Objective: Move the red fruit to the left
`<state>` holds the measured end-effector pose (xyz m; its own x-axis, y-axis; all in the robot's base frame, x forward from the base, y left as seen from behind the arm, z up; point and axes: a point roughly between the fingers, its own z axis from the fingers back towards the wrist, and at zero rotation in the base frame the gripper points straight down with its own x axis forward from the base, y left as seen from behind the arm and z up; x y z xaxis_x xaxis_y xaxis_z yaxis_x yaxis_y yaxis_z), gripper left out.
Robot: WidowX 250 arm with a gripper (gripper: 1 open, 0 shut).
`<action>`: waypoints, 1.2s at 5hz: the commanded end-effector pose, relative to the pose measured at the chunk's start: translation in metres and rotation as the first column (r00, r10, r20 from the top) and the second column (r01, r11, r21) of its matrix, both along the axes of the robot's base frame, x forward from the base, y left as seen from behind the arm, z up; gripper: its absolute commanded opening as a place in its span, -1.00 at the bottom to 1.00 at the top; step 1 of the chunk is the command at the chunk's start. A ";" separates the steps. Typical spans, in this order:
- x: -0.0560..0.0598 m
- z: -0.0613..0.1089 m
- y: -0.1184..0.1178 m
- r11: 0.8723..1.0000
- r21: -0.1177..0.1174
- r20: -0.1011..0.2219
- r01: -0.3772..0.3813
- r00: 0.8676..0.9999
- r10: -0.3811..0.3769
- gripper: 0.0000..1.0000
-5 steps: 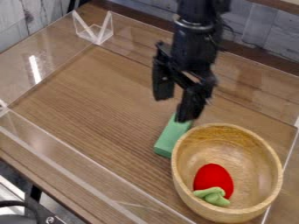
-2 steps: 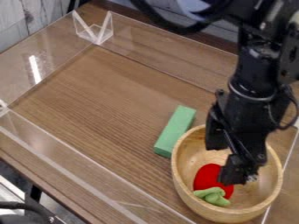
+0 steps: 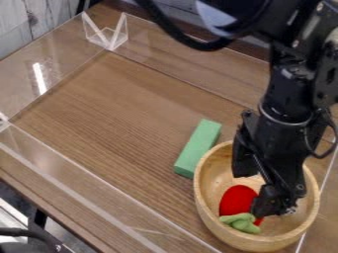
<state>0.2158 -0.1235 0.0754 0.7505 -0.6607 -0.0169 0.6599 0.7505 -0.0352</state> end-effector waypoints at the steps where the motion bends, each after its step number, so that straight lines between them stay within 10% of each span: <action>1: 0.003 0.016 -0.005 0.996 -0.022 0.045 -0.091 0.995 0.092 1.00; 6: 0.014 0.027 0.006 0.994 -0.046 0.067 -0.101 0.992 0.104 1.00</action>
<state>0.2227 -0.1154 0.0878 0.8152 -0.5792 0.0060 0.5790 0.8146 -0.0347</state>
